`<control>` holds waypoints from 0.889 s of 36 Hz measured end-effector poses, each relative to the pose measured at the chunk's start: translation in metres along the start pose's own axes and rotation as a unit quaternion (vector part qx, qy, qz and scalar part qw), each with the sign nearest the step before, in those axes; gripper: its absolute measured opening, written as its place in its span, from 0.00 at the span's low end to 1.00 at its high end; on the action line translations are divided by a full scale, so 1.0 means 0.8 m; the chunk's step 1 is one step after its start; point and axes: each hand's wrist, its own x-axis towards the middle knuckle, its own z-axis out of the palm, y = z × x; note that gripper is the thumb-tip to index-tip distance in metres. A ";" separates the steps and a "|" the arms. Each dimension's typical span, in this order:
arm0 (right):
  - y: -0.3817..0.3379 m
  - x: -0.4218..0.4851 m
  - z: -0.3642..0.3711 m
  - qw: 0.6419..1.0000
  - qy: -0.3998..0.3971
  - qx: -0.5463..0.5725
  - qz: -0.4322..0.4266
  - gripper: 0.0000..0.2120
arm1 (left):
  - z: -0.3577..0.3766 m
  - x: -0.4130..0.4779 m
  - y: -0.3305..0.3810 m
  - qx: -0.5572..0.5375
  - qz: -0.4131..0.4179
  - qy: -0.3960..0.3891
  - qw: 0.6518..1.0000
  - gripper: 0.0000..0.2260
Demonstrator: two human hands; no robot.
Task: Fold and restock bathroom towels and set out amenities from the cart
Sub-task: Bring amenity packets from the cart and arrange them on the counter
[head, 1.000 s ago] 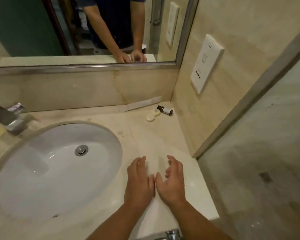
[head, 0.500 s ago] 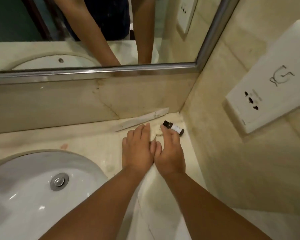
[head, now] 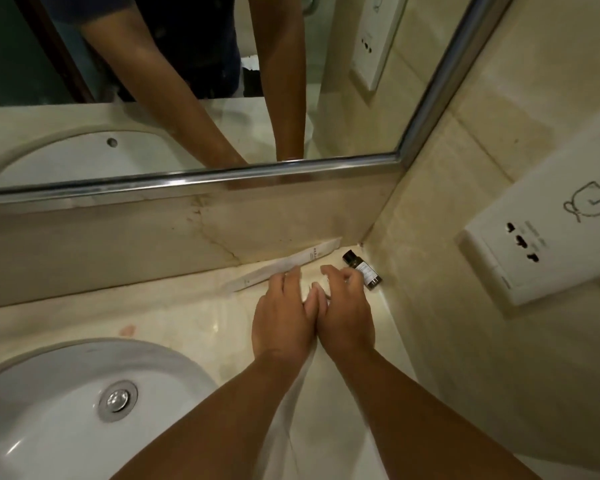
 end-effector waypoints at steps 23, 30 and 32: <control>-0.135 -0.167 -0.252 0.932 0.124 0.314 0.130 0.19 | -0.202 -0.135 0.094 -0.348 0.182 -0.046 0.919 0.15; -0.180 -0.248 -0.363 0.921 0.240 0.297 0.076 0.18 | -0.288 -0.227 0.161 -0.406 0.285 -0.037 0.867 0.15; -0.189 -0.285 -0.391 0.918 0.266 0.287 0.064 0.19 | -0.307 -0.263 0.172 -0.413 0.310 -0.042 0.855 0.15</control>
